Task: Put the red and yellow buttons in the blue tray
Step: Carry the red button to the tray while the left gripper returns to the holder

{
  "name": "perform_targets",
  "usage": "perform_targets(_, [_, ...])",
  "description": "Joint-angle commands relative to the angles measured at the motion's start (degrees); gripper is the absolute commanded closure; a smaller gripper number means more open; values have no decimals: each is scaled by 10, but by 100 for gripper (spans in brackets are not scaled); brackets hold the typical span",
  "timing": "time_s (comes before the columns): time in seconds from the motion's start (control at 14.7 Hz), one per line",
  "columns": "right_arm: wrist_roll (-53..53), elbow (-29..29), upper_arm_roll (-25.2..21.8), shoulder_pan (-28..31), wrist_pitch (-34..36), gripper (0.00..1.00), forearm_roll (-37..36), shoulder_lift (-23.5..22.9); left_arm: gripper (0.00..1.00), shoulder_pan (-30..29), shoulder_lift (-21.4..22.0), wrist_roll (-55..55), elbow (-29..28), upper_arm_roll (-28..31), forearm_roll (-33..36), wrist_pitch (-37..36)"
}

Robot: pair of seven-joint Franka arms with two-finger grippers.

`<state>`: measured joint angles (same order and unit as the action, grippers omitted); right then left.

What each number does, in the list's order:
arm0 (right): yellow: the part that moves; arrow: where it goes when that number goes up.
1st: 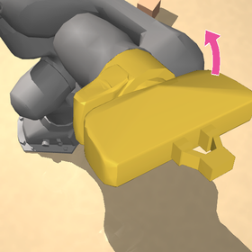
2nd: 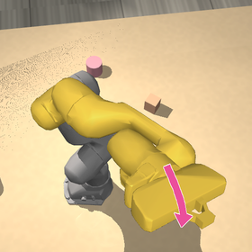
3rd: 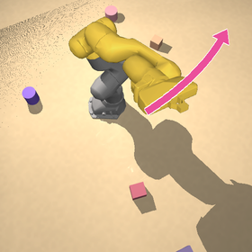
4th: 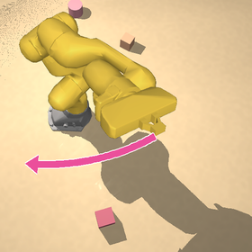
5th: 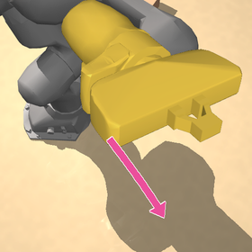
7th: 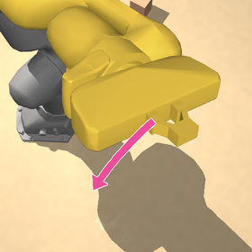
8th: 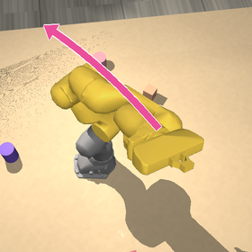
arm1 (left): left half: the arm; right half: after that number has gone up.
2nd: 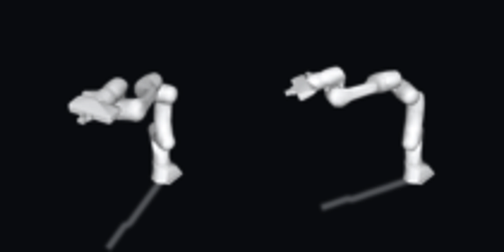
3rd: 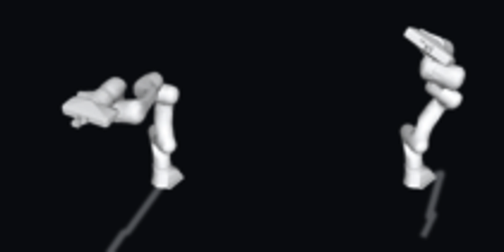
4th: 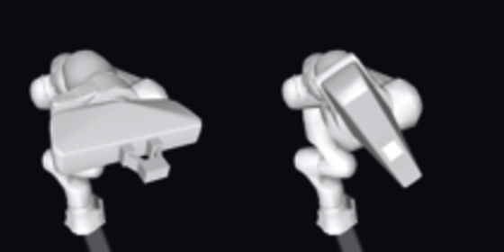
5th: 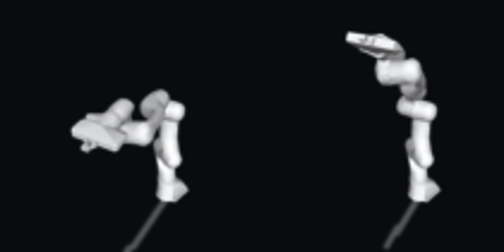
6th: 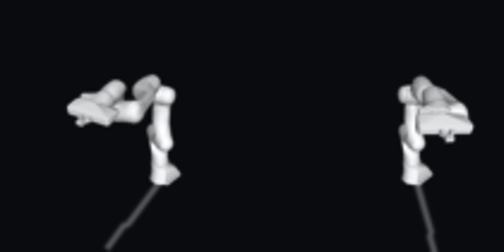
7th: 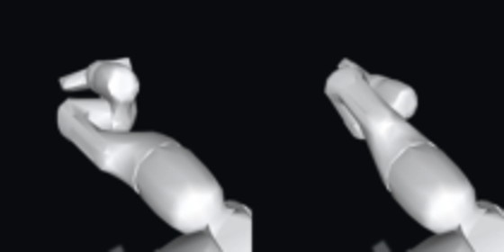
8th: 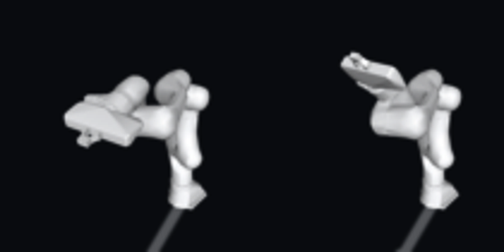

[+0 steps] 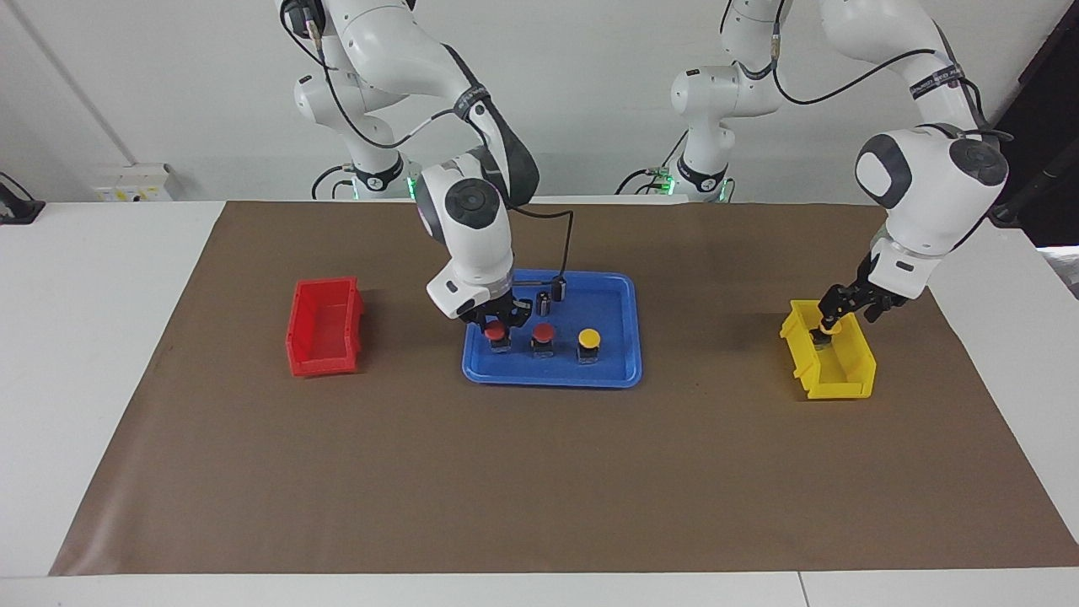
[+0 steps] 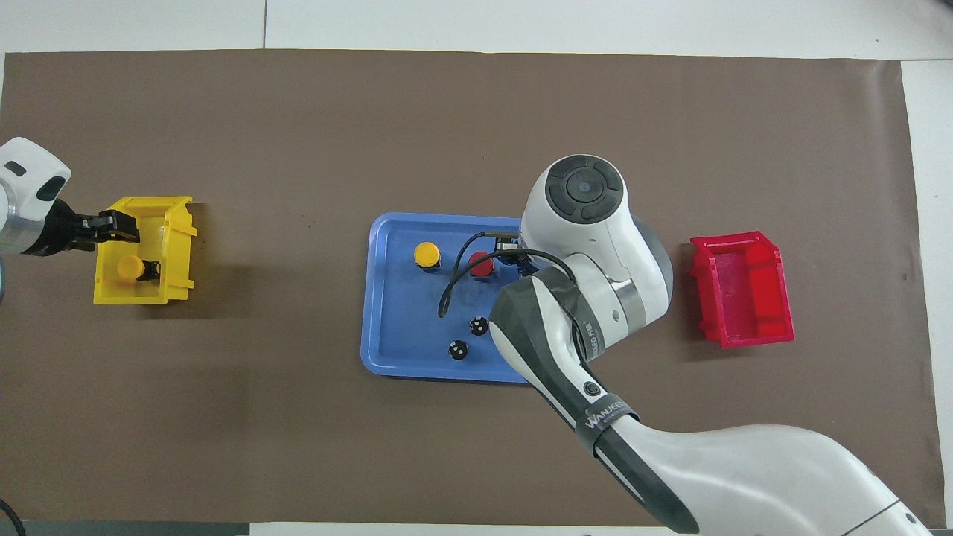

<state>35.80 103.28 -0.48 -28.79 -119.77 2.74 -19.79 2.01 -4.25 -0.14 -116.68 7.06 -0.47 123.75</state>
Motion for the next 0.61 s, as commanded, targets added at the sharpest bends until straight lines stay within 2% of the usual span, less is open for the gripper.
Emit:
perform_targets(0.0, [13,10,-1,2,-8,53,-12,4,35,-13,6,-10,-36,-6,-8,37])
perform_targets(0.07, [16,11,-1,2,-8,21,-12,4,36,-13,8,-12,-54,-6,-8,46])
perform_targets(0.14, [20,3,-1,2,-4,0,-12,4,36,-14,10,-11,-67,-6,-7,59])
perform_targets(0.34, [17,-45,-8,20,39,0,-15,30,36,-12,11,-12,-75,-6,-7,58])
perform_targets(0.55, [-47,-102,-8,93,145,0,-22,77,39,-13,14,-13,-83,-6,-7,62])
